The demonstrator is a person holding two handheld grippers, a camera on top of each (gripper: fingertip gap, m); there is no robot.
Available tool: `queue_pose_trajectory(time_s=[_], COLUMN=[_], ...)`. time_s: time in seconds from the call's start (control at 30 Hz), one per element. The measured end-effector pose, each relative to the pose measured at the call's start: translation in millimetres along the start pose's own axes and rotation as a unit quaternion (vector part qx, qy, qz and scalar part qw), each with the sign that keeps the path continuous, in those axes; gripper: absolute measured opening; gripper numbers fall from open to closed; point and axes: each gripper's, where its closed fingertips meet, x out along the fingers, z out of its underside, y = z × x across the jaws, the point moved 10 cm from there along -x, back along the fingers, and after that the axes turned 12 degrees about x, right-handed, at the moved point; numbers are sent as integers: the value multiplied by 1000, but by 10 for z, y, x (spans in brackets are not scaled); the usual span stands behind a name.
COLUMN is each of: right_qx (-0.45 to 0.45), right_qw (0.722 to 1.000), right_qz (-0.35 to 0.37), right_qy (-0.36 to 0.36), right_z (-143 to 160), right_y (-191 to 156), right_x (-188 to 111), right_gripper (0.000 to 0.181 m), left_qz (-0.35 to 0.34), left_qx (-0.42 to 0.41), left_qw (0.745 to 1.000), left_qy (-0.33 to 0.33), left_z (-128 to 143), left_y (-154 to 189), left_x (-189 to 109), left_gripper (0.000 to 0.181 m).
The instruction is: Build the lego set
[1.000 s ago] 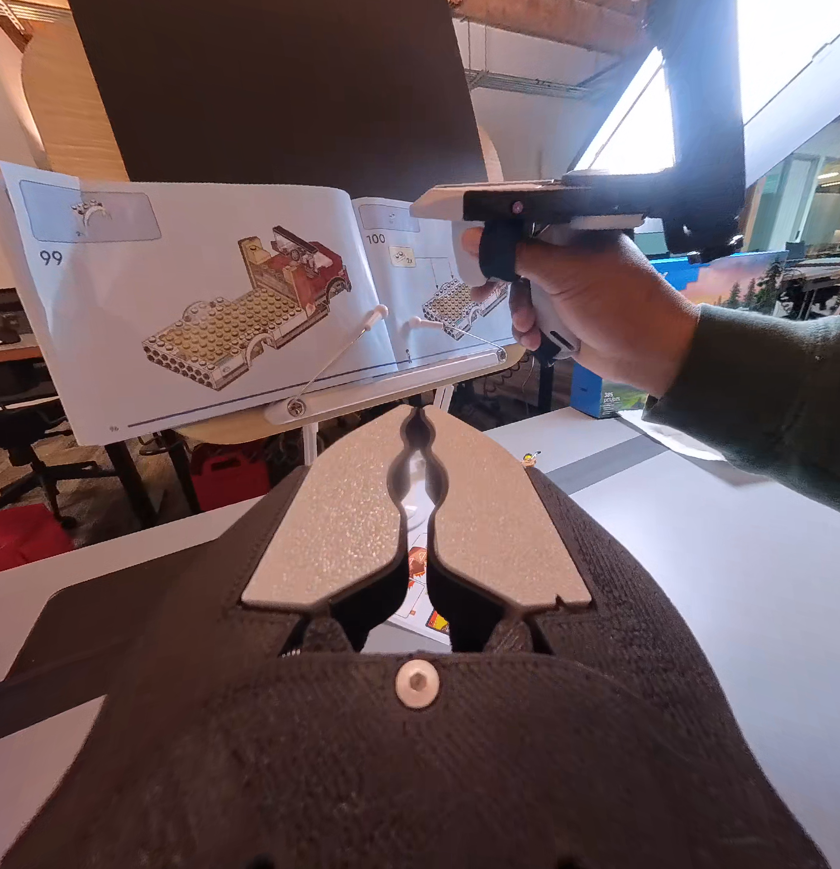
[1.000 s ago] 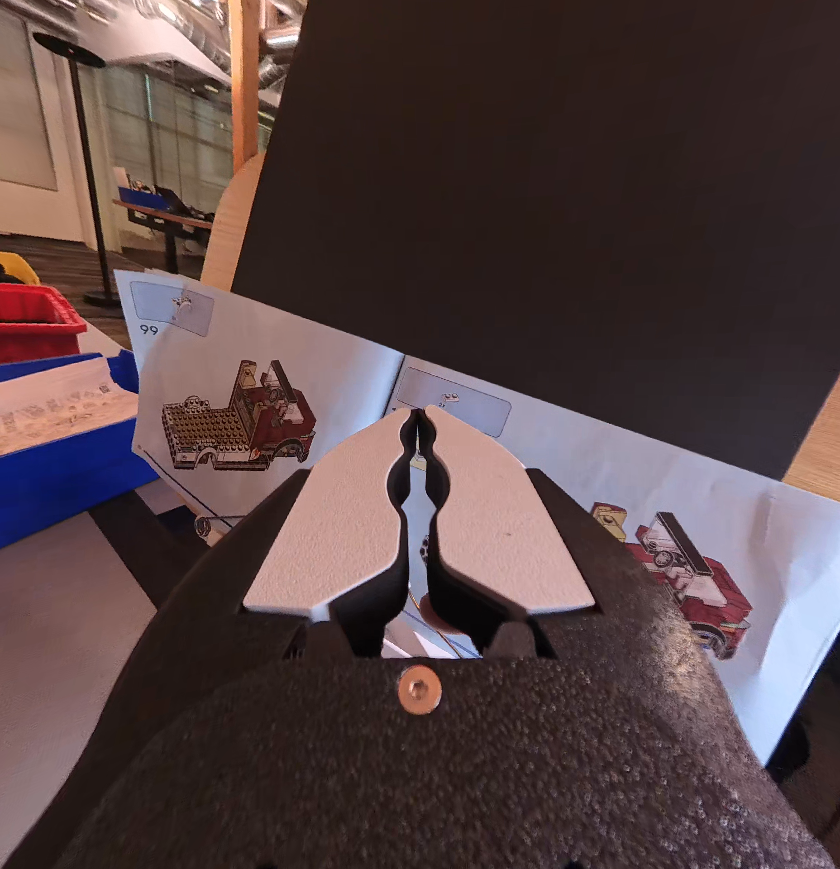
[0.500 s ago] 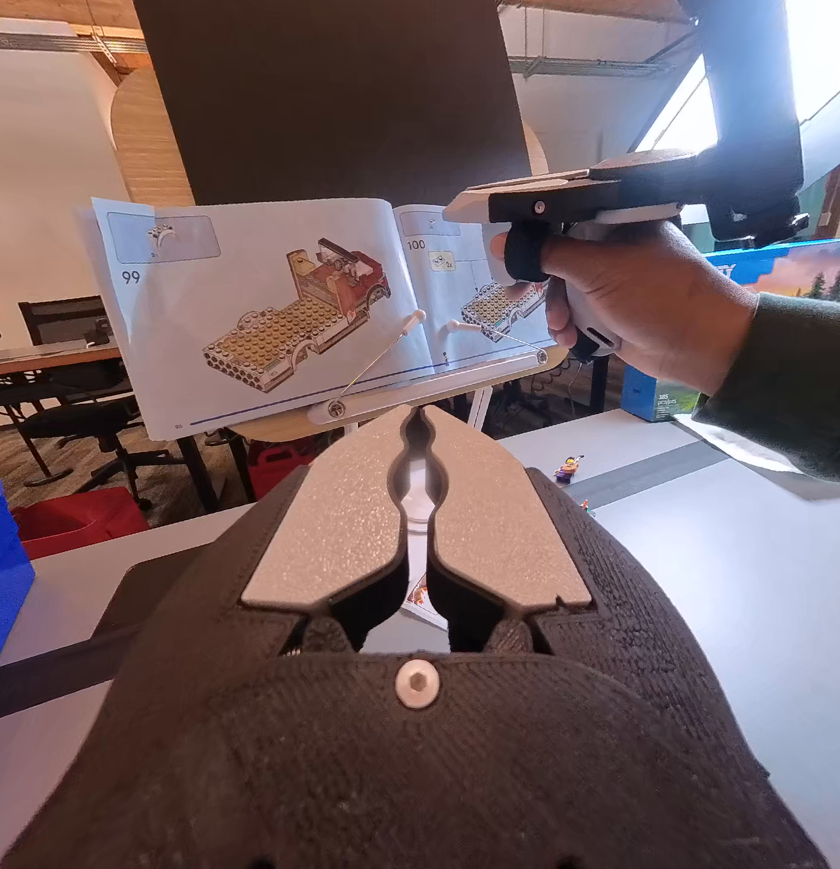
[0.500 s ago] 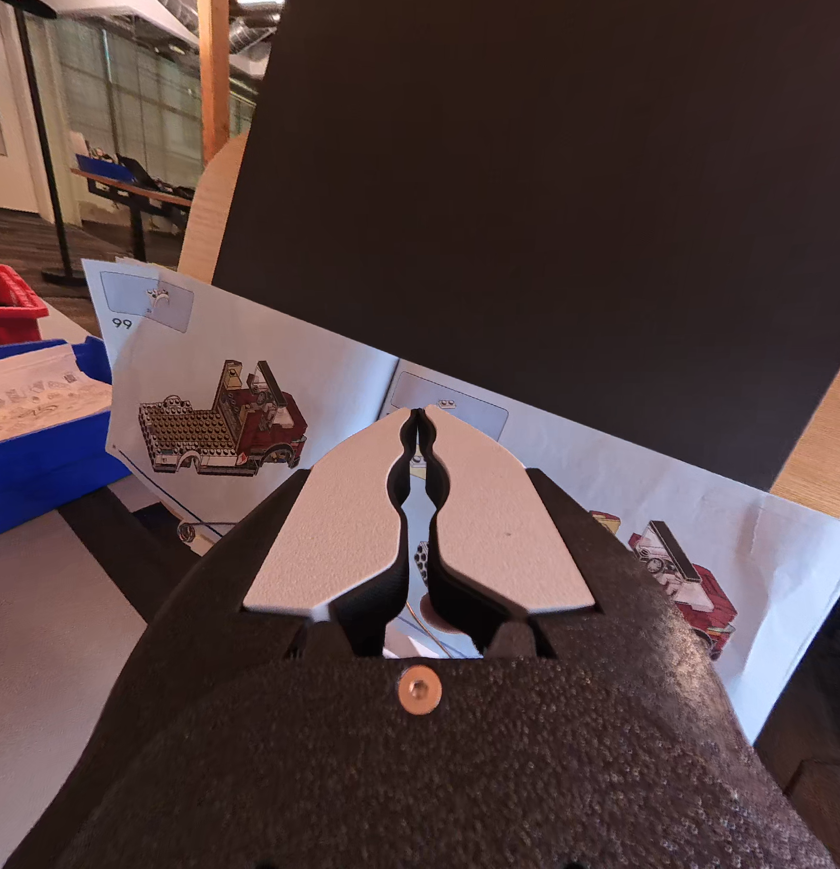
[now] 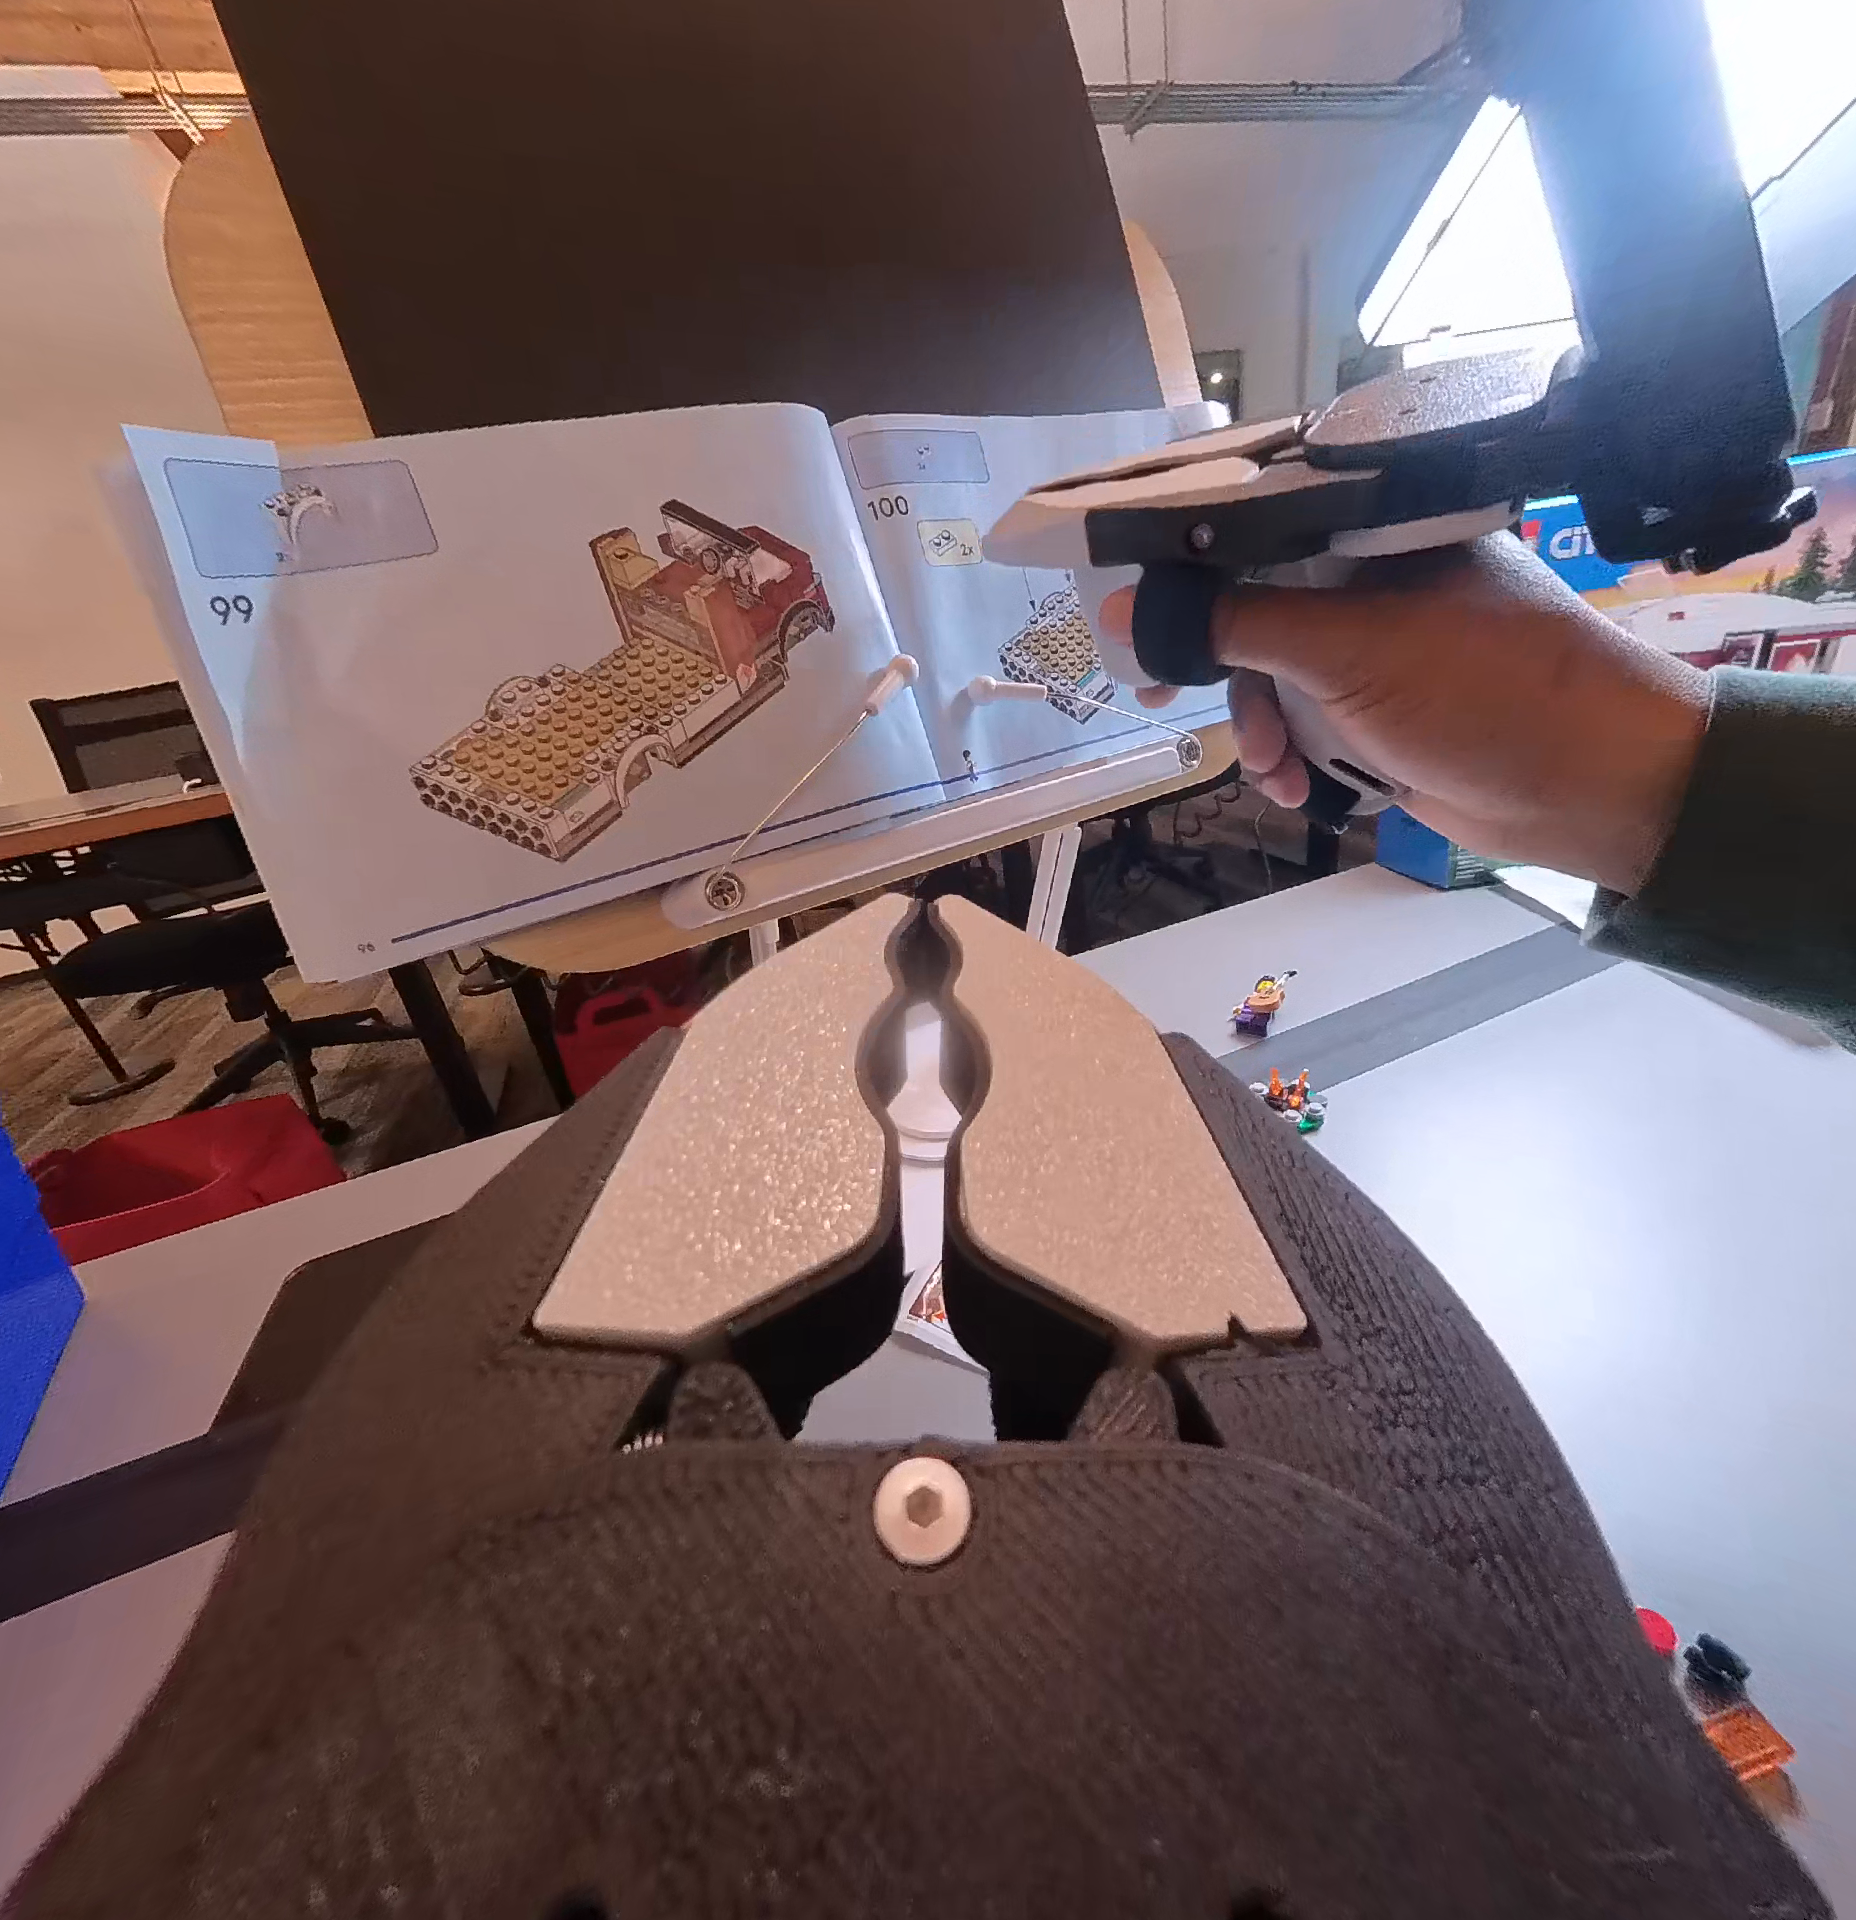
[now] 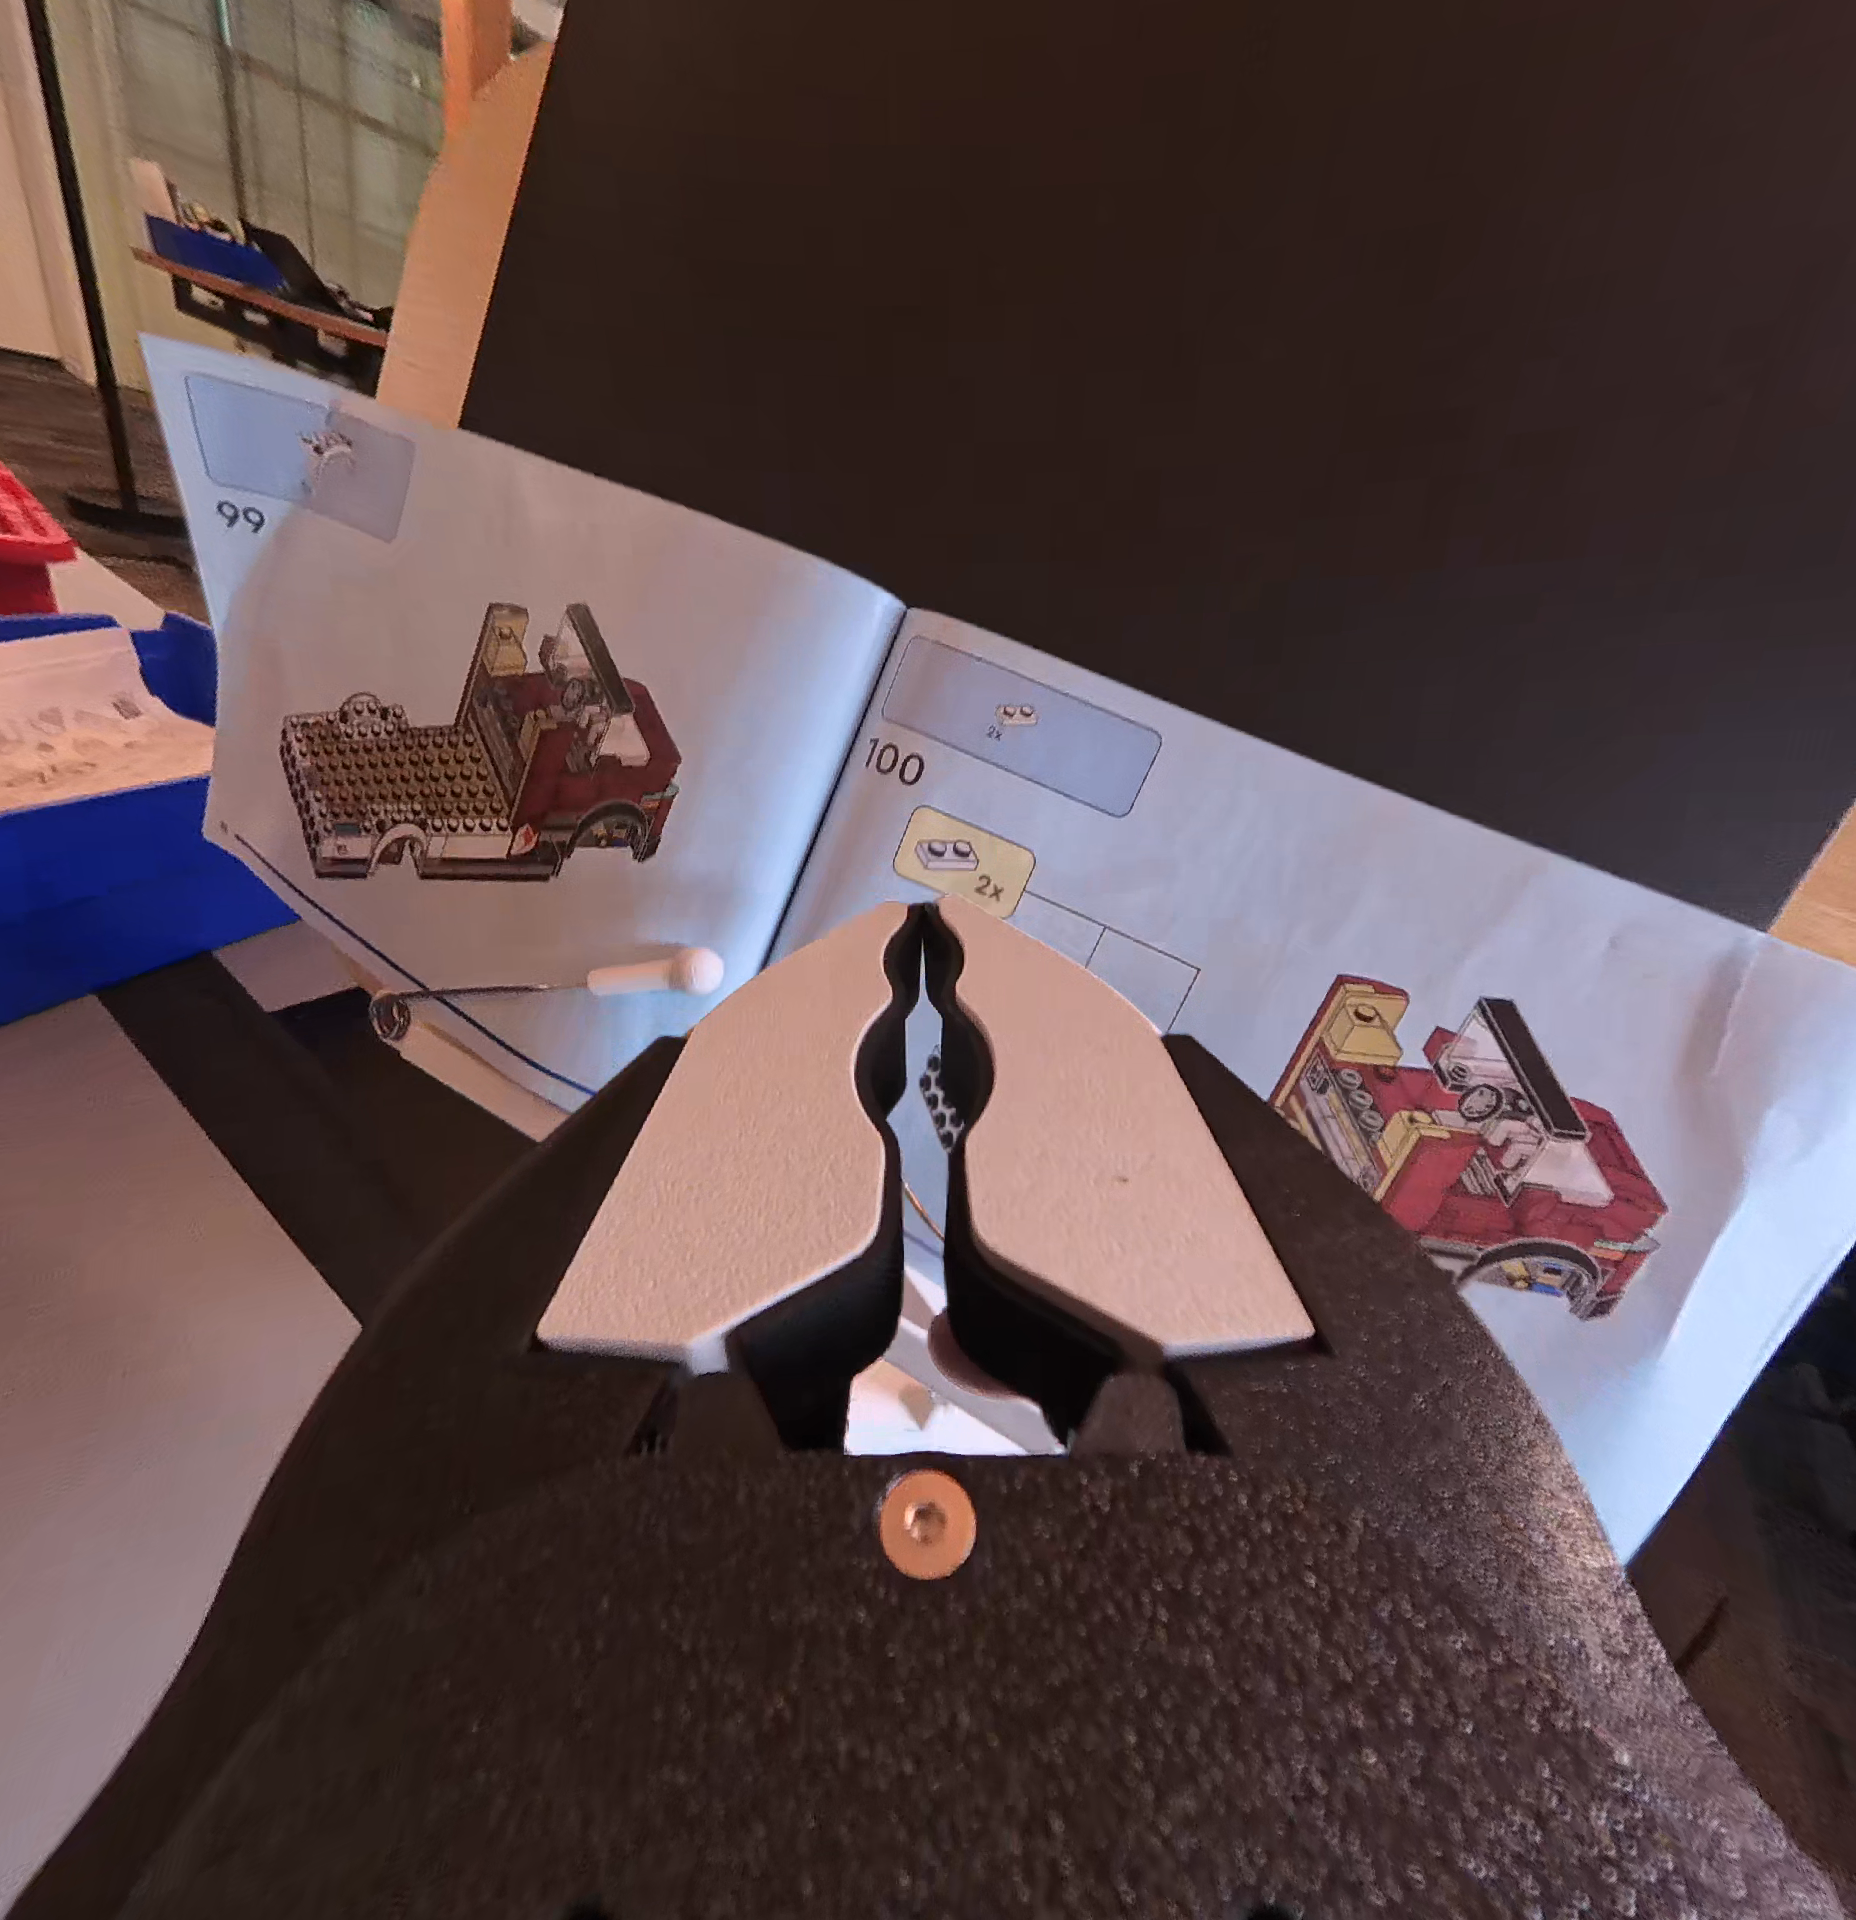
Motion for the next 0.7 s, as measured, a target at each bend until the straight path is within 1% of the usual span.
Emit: queue_pose_trajectory(time_s=[0.2, 0.5, 0.7], right_qx=[-21, -17, -17], right_qw=[1000, 999, 999], right_qz=[-4, 23, 23], right_qy=[-2, -14, -18], right_z=[104, 235, 316], right_y=[47, 331, 366], right_x=[-66, -241, -290], right_gripper=[0, 0, 1], left_qz=[5, 13, 19], left_qx=[3, 5, 12], left_qw=[1000, 1000, 1000], left_qy=[-9, -14, -19], left_z=[29, 55, 76], left_y=[17, 44, 73], left_x=[20, 37, 44], left_gripper=[0, 0, 0])
